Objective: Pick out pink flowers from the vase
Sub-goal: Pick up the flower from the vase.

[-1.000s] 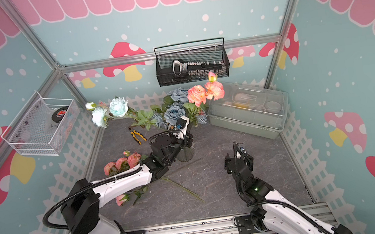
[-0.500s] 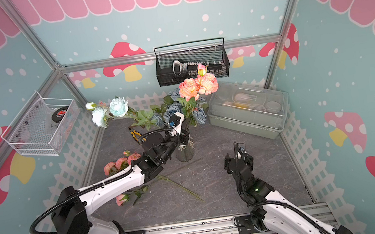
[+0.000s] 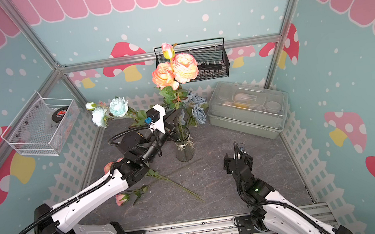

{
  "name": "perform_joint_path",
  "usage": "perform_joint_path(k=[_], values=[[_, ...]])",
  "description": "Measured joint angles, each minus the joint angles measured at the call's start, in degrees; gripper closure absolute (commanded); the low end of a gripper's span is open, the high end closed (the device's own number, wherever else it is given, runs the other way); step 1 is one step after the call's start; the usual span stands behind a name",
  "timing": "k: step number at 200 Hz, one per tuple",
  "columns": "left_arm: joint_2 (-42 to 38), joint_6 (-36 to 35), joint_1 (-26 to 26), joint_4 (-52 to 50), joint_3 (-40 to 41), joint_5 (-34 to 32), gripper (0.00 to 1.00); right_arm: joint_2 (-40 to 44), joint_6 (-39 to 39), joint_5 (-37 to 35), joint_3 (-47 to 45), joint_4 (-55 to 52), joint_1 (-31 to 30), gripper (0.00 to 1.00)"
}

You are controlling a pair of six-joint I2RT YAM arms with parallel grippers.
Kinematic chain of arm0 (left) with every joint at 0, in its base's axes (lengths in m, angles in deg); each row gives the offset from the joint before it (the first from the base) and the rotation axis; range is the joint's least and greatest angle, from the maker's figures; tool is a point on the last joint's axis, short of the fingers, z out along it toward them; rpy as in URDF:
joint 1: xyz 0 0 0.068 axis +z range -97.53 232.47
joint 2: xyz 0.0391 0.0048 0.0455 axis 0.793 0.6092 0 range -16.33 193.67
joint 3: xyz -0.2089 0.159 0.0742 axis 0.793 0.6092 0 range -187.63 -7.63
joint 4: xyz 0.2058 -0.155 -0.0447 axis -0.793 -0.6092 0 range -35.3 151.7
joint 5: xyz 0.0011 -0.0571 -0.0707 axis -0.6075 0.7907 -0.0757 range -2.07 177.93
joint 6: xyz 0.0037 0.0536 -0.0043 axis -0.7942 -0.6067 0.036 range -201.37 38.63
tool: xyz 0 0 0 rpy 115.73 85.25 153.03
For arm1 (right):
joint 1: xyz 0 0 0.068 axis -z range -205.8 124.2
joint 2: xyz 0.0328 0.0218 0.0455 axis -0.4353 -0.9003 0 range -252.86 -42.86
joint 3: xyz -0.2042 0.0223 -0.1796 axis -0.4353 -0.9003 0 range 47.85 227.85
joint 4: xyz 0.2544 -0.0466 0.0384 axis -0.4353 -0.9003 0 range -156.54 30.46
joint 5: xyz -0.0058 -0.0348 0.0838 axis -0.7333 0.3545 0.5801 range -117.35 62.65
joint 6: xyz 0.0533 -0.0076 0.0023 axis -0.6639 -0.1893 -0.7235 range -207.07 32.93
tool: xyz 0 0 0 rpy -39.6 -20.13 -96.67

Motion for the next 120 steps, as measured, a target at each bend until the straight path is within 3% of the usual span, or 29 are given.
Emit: perform_joint_path(k=[35, 63, 120], values=[[-3.3, 2.9, 0.0, -1.2, -1.4, 2.6, 1.00, -0.9, 0.5, 2.0, 0.0, 0.6, 0.0, 0.02], [-7.1, 6.3, 0.0, -4.1, -1.4, 4.1, 1.00, -0.3, 1.3, 6.2, 0.0, 1.9, 0.0, 0.01], [-17.4, 15.0, 0.0, -13.5, 2.6, 2.1, 1.00, 6.4, 4.5, 26.9, 0.5, 8.3, 0.0, 0.01]])
